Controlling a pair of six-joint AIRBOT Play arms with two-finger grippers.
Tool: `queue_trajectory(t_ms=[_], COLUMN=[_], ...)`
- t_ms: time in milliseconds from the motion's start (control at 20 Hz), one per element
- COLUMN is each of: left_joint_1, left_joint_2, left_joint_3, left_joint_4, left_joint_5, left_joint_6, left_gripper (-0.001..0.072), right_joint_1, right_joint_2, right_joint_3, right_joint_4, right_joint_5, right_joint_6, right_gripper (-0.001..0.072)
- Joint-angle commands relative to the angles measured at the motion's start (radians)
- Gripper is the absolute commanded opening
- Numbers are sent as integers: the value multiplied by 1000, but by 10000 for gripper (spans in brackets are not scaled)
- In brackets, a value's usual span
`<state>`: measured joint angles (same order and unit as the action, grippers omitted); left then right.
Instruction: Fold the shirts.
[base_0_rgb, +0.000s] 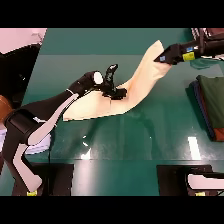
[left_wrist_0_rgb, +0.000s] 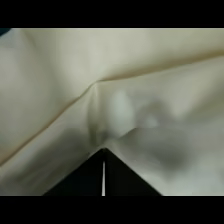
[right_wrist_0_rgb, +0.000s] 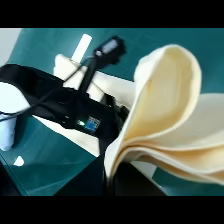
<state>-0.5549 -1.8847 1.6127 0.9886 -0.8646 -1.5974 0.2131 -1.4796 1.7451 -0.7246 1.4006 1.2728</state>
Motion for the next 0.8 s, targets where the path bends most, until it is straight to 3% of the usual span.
queue_trajectory(t_ms=[0,150,350,650,700,750], left_joint_1=[-6,41,210,523,563,594], left_joint_2=[-9,20,192,474,507,534], left_joint_3=[9,10,10,10,10,10], left_joint_4=[51,91,229,394,394,394], left_joint_5=[-16,-109,-187,-289,-298,-306], left_joint_6=[0,0,1,9,8,9], left_gripper=[21,22,23,23,23,23], right_joint_1=[89,148,292,591,618,633], right_joint_2=[4,2,-32,-282,-333,-382], right_joint_3=[34,34,34,171,224,277], right_joint_4=[17,52,53,42,43,42], right_joint_5=[-64,-138,-220,-339,-327,-298], right_joint_6=[10,-26,-43,-96,-96,-96], right_gripper=[16,16,16,33,213,507])
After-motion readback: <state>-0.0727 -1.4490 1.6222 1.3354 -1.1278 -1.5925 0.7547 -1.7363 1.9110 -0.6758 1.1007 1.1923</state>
